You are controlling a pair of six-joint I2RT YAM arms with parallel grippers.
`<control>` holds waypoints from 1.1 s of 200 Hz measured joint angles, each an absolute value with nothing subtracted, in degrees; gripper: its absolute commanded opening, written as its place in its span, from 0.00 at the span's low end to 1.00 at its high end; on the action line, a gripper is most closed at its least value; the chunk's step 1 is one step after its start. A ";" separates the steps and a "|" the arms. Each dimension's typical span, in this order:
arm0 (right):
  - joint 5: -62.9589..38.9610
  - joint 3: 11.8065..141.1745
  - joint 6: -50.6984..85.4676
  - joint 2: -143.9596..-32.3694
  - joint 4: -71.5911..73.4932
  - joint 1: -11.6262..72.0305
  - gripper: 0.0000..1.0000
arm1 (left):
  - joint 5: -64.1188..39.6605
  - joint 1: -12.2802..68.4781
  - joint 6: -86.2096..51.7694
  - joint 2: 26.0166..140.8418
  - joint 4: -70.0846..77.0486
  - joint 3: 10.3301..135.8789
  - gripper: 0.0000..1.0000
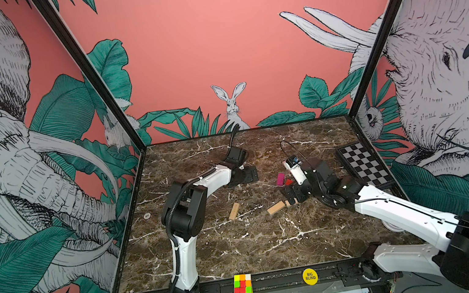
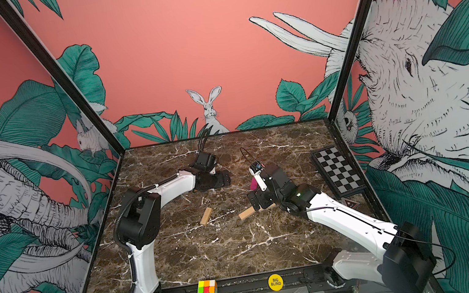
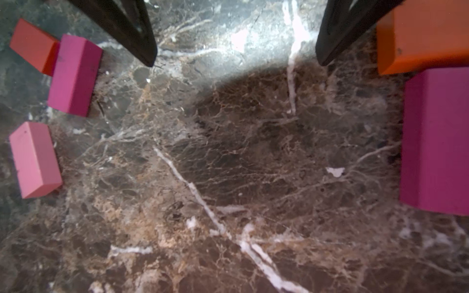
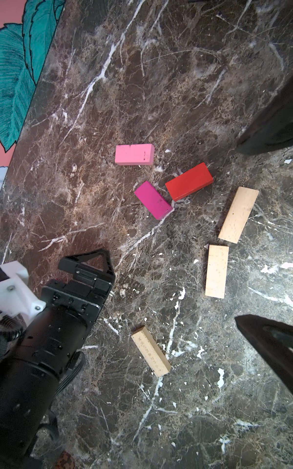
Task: Assemble the letter p with building blocks
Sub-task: Assemble the building block at the center of the board.
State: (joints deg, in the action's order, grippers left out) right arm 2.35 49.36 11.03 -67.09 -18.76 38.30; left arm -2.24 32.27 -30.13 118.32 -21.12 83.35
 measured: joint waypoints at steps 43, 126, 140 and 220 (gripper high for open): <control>2.28 49.36 11.18 -67.09 -18.76 38.30 0.98 | -0.05 32.27 -28.97 118.87 -23.11 84.20 0.99; 1.48 49.36 11.38 -67.11 -18.79 38.30 0.98 | 2.22 32.25 -28.12 119.28 -24.56 84.86 0.99; 1.39 49.36 11.40 -67.11 -18.76 38.30 0.99 | 2.55 32.25 -27.86 119.50 -24.97 85.25 0.99; 0.93 49.36 11.44 -67.59 -18.76 38.30 0.98 | 3.42 31.33 -27.33 119.68 -25.50 85.36 0.99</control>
State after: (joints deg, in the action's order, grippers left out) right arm 0.93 49.36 11.44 -67.59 -18.76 38.30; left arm 3.42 31.33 -27.33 119.68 -25.50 85.36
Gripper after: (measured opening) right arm 0.984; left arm 0.993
